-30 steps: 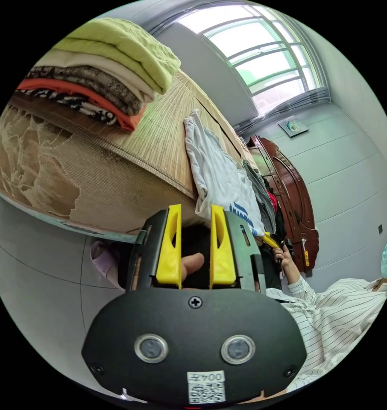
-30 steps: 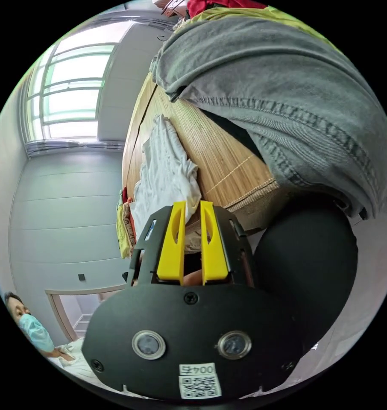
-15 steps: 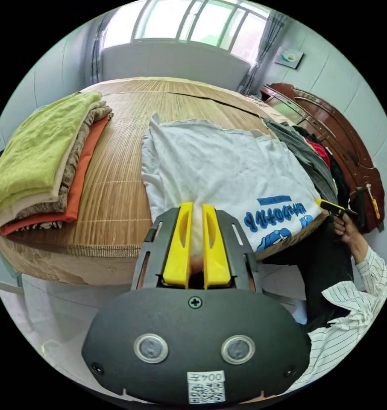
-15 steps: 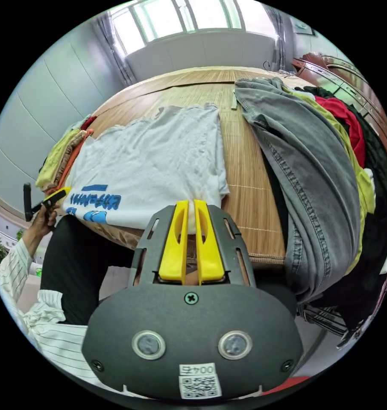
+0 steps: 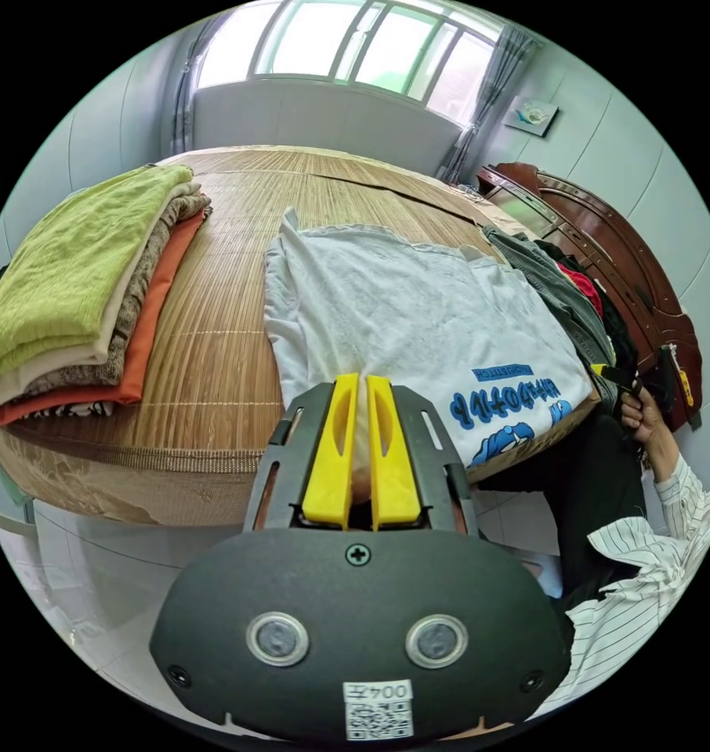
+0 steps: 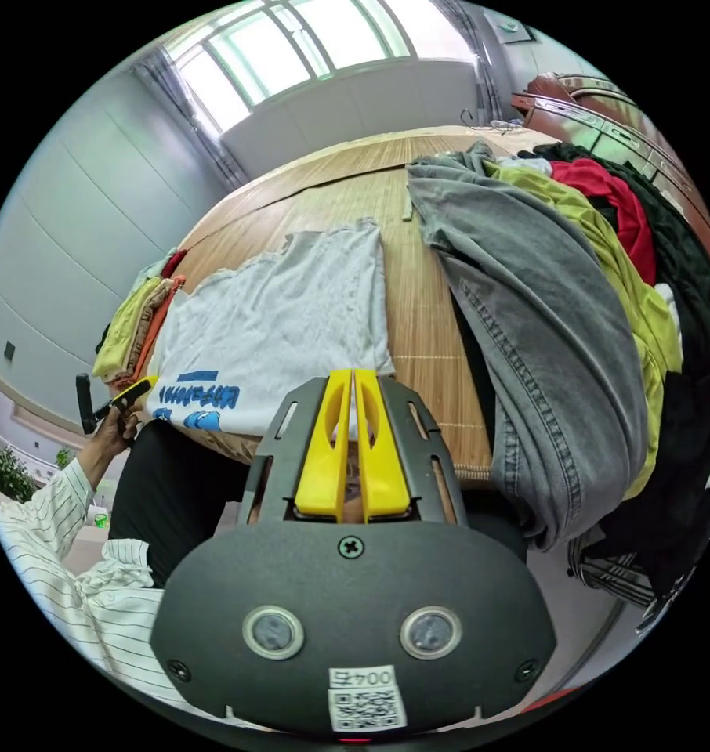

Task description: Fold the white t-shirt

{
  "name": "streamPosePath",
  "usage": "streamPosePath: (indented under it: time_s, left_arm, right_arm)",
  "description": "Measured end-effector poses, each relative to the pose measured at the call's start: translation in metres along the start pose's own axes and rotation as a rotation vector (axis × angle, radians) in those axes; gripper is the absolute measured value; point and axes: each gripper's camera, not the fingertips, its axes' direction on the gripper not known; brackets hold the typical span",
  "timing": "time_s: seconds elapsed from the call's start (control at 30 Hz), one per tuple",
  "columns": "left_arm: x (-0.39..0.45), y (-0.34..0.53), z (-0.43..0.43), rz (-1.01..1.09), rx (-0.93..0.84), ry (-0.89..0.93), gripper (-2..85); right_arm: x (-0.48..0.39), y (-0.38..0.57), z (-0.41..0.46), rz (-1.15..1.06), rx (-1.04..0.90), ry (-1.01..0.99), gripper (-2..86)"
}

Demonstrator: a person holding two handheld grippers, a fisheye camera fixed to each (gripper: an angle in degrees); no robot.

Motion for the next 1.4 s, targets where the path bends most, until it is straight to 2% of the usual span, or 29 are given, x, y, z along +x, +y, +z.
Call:
streamPosePath:
  time_s: [0.07, 0.13, 0.23, 0.33, 0.53, 0.6, 0.8, 0.93, 1.0, 1.07, 1.13, 1.2, 1.27, 1.33, 1.4]
  left_arm:
    - [-0.004, -0.011, -0.011, 0.0, -0.001, 0.003, 1.1]
    - [-0.009, -0.024, -0.023, -0.004, -0.004, 0.01, 1.2]
    - [-0.01, -0.048, -0.059, -0.005, 0.025, -0.006, 1.3]
    - [-0.005, -0.08, -0.104, -0.016, 0.149, 0.016, 1.5]
    - [0.021, -0.229, -0.094, 0.099, 0.053, -0.058, 1.7]
    - [0.007, -0.285, -0.089, 0.075, 0.009, -0.057, 1.8]
    - [-0.061, -0.366, -0.094, -0.03, -0.015, -0.067, 1.3]
    - [-0.113, -0.379, -0.104, -0.198, -0.024, -0.031, 1.2]
    - [-0.139, -0.384, -0.124, -0.307, 0.006, 0.055, 1.1]
    - [-0.145, -0.394, -0.141, -0.33, 0.022, 0.087, 1.1]
    - [-0.142, -0.406, -0.163, -0.333, 0.053, 0.11, 1.2]
    - [-0.128, -0.423, -0.209, -0.319, 0.133, 0.169, 1.4]
    - [-0.103, -0.435, -0.249, -0.257, 0.175, 0.2, 1.8]
    - [-0.064, -0.444, -0.284, -0.155, 0.185, 0.232, 2.4]
    - [0.008, -0.445, -0.32, -0.004, 0.177, 0.266, 3.4]
  right_arm:
    - [0.001, -0.011, 0.012, -0.006, -0.019, -0.028, 0.2]
    - [0.019, -0.021, 0.038, 0.056, -0.118, -0.017, 0.0]
    - [0.029, -0.023, 0.024, 0.124, -0.052, -0.106, -0.4]
    - [0.024, -0.037, 0.018, 0.107, 0.016, -0.157, -0.5]
    - [-0.007, -0.122, 0.059, 0.04, 0.001, -0.158, -0.6]
    - [-0.017, -0.149, 0.073, 0.006, -0.015, -0.149, -0.7]
    - [-0.041, -0.216, 0.13, -0.137, -0.116, -0.125, -0.6]
    - [-0.002, -0.235, 0.176, -0.039, -0.219, -0.087, -0.4]
    - [0.026, -0.233, 0.18, 0.04, -0.207, -0.199, -0.2]
    - [0.054, -0.23, 0.178, 0.148, -0.209, -0.309, 0.2]
    - [0.094, -0.213, 0.153, 0.27, -0.115, -0.51, 1.4]
    - [0.119, -0.189, 0.123, 0.304, -0.062, -0.623, 2.7]
    - [0.136, -0.158, 0.09, 0.298, -0.061, -0.576, 4.3]
    - [0.157, -0.104, 0.055, 0.311, -0.103, -0.411, 5.7]
    - [0.175, -0.062, 0.041, 0.366, -0.129, -0.349, 6.2]
